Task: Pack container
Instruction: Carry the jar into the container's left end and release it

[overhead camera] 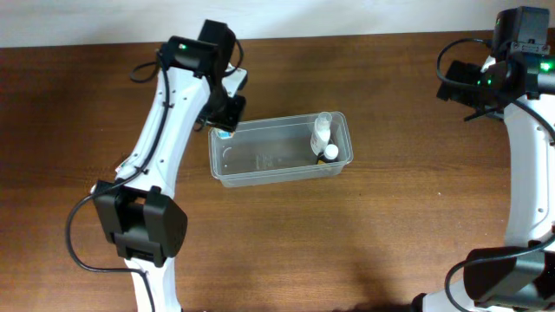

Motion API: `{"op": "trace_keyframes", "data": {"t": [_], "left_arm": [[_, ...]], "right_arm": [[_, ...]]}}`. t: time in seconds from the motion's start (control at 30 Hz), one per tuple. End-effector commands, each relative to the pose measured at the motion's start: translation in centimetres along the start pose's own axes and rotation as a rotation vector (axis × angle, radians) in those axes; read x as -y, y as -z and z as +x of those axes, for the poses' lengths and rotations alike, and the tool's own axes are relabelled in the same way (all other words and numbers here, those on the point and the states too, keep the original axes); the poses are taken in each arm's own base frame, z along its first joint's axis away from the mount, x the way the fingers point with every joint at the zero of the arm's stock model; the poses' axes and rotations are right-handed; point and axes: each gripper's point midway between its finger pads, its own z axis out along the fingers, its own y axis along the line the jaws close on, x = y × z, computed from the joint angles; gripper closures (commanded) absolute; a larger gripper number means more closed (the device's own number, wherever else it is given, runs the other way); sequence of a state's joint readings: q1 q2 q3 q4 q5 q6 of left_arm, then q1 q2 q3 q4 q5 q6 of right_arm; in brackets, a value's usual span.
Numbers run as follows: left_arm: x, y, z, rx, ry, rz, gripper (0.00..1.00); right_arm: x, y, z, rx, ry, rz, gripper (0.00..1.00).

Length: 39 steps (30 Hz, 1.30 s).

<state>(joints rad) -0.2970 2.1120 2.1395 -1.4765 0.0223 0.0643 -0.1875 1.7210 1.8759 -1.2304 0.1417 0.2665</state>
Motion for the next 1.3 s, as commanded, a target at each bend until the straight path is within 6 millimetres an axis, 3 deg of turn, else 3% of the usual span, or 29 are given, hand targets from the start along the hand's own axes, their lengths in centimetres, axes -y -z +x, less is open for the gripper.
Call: {"op": "trace_keyframes", "data": {"t": [0.0,0.27,0.73,0.9,1.27], "left_arm": [[0.8,0.5,0.2,-0.006,-0.045,-0.015,0.65],[1.5,-0.4,0.7,-0.037,-0.061,-0.012,0.66],[1.3,-9.4,1.6,-0.055,-0.060,-0.014,0.65],[1.2,-11.6,1.7,-0.032,-0.060,-0.016,0.66],[0.4,-12.8,1.3,0.001,-0.045,-0.066,0.66]], "right_arm": [[0.3,0.5,-0.4,0.018,-0.018,0.006,0.02],[0.3,0.5,-0.4,0.018,-0.018,0.006,0.02],[0.3,0.5,-0.4,0.018,-0.018,0.006,0.02],[0.3,0.5,-0.4,0.018,-0.018,0.006,0.02],[0.3,0.5,-0.4,0.018,-0.018,0.006,0.02]]}}
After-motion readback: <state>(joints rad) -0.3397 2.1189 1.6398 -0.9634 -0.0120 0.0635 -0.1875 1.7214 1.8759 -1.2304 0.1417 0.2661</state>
